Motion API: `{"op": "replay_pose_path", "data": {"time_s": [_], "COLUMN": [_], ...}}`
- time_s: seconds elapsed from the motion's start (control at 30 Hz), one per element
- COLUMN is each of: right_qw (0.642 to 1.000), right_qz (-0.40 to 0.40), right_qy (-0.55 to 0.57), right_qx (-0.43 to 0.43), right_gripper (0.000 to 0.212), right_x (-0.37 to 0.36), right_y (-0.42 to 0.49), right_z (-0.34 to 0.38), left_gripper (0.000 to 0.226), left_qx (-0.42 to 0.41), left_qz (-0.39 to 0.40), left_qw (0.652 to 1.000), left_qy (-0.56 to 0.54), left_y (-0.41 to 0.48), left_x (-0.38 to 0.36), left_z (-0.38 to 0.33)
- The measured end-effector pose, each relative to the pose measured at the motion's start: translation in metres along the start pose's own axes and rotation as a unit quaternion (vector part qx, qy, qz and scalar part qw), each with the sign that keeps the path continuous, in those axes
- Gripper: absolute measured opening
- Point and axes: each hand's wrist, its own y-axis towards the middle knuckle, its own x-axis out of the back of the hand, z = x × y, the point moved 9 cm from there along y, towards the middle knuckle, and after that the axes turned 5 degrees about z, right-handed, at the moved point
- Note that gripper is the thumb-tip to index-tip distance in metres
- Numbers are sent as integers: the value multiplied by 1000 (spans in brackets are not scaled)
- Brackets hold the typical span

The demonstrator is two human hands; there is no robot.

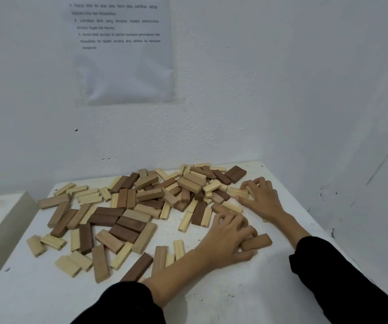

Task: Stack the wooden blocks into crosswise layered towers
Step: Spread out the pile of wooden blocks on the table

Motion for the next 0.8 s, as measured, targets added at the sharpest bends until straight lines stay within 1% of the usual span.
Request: {"op": "replay_pose_path", "data": {"time_s": [0.07,0.13,0.2,0.27,0.33,0.4,0.43,0.47,0.5,0.57,0.63,0.7,0.8], "right_qw": [1000,998,994,990,987,987,986,985,985,987,990,988,984], "right_qz": [16,55,109,136,141,139,139,138,132,91,21,-33,-86], "right_qy": [-1,5,23,45,68,56,34,8,-19,-65,-86,-95,-105], "right_qx": [-4,-8,1,13,25,59,80,99,112,113,110,120,120], "right_gripper": [36,38,52,65,68,75,84,94,98,92,82,73,59], "right_x": [2,3,6,14,17,15,11,7,4,3,10,13,15], "right_y": [-3,-8,-17,-29,-42,-55,-62,-68,-74,-83,-87,-88,-85], "right_z": [-7,-13,-13,-10,-9,-6,-5,-5,-6,-9,-7,-2,7], "left_gripper": [33,30,33,47,70,96,105,110,112,111,105,91,66], "left_qx": [-12,-10,0,20,48,85,99,105,104,96,85,75,63], "left_qz": [0,0,-9,-7,9,68,108,138,152,146,128,104,62], "left_qw": [1000,1000,1000,1000,999,994,989,984,981,981,982,987,994], "left_qy": [2,-3,-4,-6,8,26,33,43,56,88,113,97,68], "left_y": [-2,-6,-10,-11,-10,-7,-5,-5,-4,-4,-5,-8,-13], "left_x": [4,9,15,18,17,9,4,0,-1,3,8,10,15], "left_z": [1,5,10,19,31,43,48,51,53,54,54,52,47]}}
